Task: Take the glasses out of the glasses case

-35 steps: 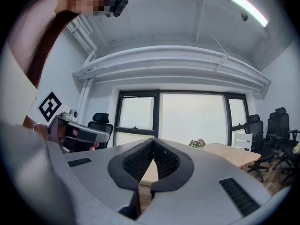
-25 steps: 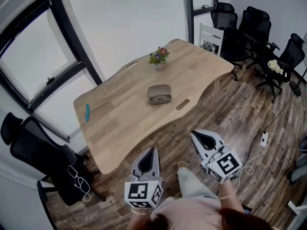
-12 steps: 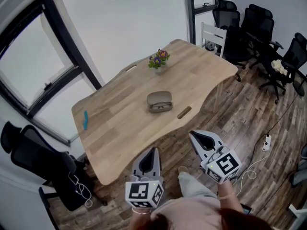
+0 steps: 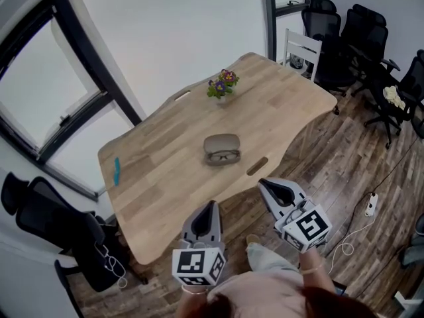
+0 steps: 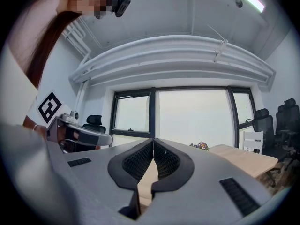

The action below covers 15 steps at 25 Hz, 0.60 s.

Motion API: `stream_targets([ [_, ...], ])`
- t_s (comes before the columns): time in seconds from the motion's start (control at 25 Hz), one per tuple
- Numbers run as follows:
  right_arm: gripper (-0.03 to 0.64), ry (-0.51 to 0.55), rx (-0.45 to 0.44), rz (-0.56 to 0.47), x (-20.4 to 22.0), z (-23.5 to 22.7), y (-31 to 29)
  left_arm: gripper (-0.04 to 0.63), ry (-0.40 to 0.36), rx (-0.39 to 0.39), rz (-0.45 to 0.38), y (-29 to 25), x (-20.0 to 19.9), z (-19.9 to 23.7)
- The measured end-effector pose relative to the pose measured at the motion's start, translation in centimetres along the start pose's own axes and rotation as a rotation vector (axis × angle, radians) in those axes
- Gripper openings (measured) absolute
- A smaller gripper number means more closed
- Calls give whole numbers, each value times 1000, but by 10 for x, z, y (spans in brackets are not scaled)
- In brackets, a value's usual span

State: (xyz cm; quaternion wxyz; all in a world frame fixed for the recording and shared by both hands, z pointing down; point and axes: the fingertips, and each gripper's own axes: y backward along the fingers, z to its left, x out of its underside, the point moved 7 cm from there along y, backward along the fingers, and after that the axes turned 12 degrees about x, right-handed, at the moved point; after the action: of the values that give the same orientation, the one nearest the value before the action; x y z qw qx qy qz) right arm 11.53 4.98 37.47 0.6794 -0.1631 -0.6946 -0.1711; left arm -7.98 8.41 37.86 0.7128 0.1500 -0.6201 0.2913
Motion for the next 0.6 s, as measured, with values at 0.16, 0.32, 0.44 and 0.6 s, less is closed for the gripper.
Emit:
stream_targets([
  [0.16, 2, 10, -22, 11, 2, -13, -22, 2, 3, -13, 5, -22, -4, 9],
  [0.32, 2, 32, -55, 21, 6, -24, -44, 2, 4, -23, 4, -44, -7, 18],
  [0.44, 2, 46, -81, 34, 9, -32, -62, 2, 0, -28, 6, -61, -10, 25],
  [0.6, 2, 66, -132, 53, 17, -38, -84, 2, 11, -45, 8, -80, -10, 34],
])
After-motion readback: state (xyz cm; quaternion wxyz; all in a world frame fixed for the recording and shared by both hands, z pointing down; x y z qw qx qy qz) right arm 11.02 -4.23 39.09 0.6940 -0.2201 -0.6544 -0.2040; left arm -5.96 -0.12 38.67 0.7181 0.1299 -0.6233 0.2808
